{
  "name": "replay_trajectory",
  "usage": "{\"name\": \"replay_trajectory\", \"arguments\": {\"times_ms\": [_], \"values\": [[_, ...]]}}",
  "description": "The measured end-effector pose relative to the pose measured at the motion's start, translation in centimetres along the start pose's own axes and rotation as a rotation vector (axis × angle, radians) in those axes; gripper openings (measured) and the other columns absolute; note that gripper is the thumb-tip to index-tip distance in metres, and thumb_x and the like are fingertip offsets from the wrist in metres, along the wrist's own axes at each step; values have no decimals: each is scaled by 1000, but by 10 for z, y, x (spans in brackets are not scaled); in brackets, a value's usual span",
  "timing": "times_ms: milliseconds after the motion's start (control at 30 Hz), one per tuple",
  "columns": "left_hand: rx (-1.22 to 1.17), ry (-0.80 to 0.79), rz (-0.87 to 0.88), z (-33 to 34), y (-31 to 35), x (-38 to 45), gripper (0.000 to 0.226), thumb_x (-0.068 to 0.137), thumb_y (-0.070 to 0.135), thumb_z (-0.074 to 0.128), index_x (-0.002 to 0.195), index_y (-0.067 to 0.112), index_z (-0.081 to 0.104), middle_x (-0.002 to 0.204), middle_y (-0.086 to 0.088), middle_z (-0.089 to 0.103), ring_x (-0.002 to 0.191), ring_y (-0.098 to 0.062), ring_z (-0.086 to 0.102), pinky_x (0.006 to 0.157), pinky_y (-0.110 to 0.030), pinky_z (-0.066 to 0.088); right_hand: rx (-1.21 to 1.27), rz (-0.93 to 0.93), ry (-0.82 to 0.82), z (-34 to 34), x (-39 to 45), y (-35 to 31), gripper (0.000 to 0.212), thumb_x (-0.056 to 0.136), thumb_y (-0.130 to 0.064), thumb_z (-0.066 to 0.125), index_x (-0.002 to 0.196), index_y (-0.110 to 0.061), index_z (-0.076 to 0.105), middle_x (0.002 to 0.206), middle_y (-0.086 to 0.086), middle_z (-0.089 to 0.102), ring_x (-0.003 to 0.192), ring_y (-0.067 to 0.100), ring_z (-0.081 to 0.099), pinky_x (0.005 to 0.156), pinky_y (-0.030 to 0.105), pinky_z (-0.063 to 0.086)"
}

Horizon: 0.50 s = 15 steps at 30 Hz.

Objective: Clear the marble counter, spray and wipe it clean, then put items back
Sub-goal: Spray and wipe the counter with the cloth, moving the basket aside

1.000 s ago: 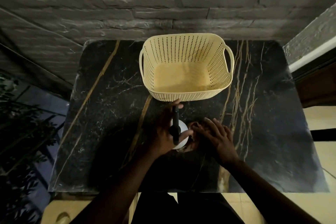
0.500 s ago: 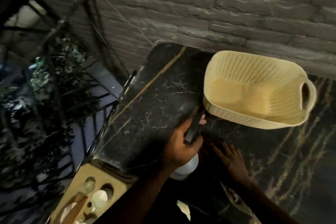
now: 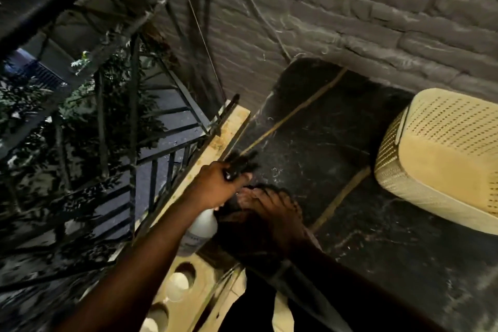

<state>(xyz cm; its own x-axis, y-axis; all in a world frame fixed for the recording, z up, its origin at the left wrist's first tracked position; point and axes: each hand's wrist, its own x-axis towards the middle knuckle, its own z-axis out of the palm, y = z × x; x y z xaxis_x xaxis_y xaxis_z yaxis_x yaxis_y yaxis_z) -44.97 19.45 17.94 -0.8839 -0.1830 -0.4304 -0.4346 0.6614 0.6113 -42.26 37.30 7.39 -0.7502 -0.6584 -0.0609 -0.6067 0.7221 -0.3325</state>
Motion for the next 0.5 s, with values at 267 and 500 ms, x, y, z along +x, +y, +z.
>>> {"name": "replay_trajectory", "arguments": {"times_ms": [267, 500], "values": [[44, -243, -62, -20, -7, 45, 40, 84, 51, 64, 68, 15, 66, 51, 4, 66, 30, -10, 54, 38, -21, 44, 116, 264, -10, -4, -20, 66, 50, 90, -55, 26, 140, -55, 17, 150, -5, 33, 133, 30, 36, 107, 54, 27], [71, -289, -85, -20, 11, 77, 34, 85, 49, 64, 71, 18, 64, 66, -1, 71, 31, -10, 51, 37, -19, 40, 108, 230, 176, 27, 97, -5, 53, 85, -33, 43, 136, -21, 44, 130, 8, 54, 117, 36, 52, 101, 52, 39]]}}
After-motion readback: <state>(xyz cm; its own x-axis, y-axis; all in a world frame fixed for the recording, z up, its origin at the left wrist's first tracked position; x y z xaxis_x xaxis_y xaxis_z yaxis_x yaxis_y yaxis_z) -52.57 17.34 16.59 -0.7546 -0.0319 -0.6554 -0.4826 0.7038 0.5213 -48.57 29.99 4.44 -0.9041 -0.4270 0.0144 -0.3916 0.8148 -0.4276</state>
